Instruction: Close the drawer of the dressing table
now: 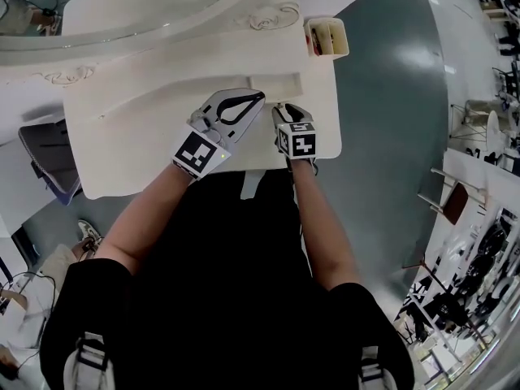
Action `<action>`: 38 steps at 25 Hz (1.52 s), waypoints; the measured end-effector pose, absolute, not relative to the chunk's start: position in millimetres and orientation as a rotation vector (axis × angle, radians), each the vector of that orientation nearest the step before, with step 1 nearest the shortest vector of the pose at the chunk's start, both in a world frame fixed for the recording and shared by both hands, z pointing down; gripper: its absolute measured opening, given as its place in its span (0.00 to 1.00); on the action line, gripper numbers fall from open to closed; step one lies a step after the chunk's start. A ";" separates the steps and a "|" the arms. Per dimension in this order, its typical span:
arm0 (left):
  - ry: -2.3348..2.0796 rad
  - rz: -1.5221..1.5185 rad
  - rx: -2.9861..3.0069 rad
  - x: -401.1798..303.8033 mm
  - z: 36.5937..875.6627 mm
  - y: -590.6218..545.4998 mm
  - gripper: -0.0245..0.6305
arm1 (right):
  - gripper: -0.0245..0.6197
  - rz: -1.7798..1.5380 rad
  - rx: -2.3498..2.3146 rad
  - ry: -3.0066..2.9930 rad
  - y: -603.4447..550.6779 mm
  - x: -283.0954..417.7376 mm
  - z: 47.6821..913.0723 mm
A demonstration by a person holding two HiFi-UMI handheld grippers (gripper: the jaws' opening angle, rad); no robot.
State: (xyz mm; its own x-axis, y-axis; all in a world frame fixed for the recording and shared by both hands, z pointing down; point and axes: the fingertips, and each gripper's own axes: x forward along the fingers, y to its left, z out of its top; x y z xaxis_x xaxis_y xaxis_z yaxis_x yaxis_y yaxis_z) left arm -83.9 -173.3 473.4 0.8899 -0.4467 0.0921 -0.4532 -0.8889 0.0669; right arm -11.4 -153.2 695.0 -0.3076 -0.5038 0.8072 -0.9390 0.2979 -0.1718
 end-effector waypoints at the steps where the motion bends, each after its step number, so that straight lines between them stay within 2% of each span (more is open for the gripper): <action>1: -0.710 0.115 2.969 -84.3 474.5 -173.7 0.03 | 0.23 0.876 1.281 -1.923 -154.0 -11.5 698.0; 12: -0.741 0.124 2.939 -95.8 478.1 -178.1 0.03 | 0.19 0.889 1.301 -1.860 -158.6 -12.1 708.7; 38: -0.758 0.108 2.920 -100.0 476.1 -196.3 0.03 | 0.19 0.930 1.334 -1.892 -196.4 -17.1 697.6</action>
